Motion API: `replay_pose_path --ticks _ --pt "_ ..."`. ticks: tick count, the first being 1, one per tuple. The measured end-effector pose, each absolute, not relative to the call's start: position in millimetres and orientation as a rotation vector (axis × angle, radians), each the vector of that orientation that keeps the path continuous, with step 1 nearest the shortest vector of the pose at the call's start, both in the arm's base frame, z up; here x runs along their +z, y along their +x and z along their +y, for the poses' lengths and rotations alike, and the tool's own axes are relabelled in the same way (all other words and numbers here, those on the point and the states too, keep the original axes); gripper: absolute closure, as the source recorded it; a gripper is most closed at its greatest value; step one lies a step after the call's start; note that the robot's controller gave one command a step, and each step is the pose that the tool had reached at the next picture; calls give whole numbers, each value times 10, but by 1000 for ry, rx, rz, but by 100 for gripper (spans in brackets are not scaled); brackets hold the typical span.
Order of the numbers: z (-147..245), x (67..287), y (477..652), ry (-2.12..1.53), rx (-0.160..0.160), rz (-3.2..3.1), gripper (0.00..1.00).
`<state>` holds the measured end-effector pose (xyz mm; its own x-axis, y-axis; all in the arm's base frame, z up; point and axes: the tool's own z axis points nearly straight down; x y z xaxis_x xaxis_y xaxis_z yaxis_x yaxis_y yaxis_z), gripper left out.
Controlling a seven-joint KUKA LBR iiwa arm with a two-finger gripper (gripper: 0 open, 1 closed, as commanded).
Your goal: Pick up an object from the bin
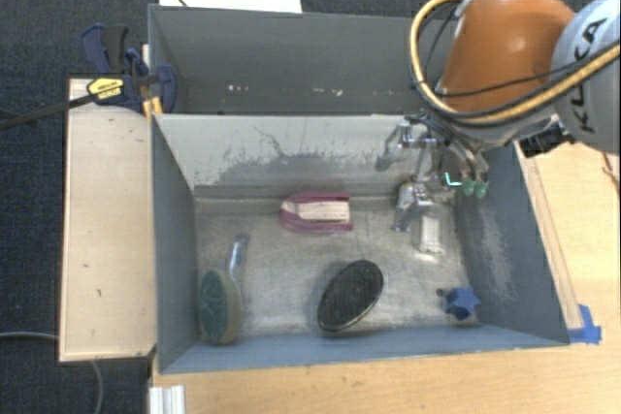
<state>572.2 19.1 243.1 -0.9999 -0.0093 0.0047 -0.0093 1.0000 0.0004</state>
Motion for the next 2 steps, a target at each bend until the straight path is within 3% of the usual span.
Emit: replay_pose_path --ticks 1,2 --pt "984 983 5129 135 -6 -3147 0" --pt "476 759 5048 485 -2 -3139 0"
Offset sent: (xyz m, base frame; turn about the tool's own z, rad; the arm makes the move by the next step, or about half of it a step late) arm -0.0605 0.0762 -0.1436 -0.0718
